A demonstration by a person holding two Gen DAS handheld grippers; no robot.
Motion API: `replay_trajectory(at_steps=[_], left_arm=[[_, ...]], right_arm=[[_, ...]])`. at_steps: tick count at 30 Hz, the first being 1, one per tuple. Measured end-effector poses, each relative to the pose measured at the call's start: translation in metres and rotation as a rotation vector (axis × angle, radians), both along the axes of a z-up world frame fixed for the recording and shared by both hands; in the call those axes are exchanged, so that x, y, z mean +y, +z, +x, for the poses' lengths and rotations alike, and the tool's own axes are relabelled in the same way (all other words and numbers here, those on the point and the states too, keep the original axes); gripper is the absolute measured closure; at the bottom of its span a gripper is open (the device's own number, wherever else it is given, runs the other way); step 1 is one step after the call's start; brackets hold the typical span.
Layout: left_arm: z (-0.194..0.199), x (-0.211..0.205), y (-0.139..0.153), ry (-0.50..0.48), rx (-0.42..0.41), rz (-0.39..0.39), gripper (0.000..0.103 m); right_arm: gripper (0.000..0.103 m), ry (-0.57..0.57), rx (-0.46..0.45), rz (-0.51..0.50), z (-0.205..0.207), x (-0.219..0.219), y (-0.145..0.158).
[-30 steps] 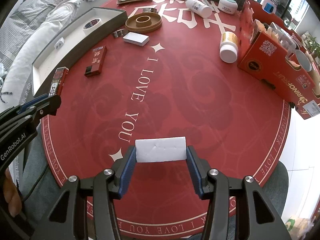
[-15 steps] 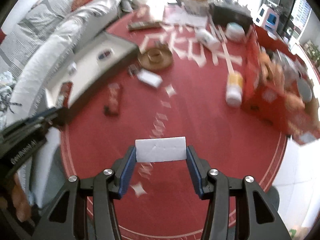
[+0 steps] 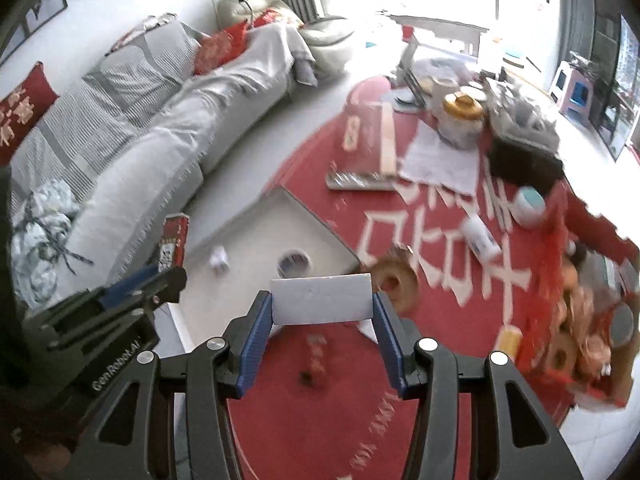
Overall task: Organize rigid objects
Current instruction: 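Carry the snack packet in the left tool while the right tool carries the white block over the tray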
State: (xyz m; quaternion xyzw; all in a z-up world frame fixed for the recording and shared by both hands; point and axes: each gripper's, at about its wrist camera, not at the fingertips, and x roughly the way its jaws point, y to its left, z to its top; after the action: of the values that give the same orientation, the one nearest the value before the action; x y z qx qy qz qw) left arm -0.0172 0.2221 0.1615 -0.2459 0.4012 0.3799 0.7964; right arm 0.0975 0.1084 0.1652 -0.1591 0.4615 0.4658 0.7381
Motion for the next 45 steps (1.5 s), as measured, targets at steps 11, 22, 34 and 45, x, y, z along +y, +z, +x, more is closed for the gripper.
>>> replay_trajectory(at_steps=[11, 22, 34, 45], left_arm=[[0.008, 0.041, -0.039, 0.074, 0.088, -0.036, 0.077], [0.013, 0.07, -0.077, 0.134, 0.162, -0.063, 0.077], [0.021, 0.084, -0.116, 0.161, 0.221, -0.121, 0.077], [0.02, 0.097, -0.139, 0.174, 0.251, -0.155, 0.077]], right_arm=[[0.051, 0.017, 0.023, -0.029, 0.023, 0.063, -0.009], [0.051, 0.016, 0.084, -0.079, 0.033, 0.094, -0.049], [0.051, 0.036, 0.135, -0.138, 0.035, 0.126, -0.093], [0.051, 0.047, 0.161, -0.18, 0.036, 0.142, -0.118]])
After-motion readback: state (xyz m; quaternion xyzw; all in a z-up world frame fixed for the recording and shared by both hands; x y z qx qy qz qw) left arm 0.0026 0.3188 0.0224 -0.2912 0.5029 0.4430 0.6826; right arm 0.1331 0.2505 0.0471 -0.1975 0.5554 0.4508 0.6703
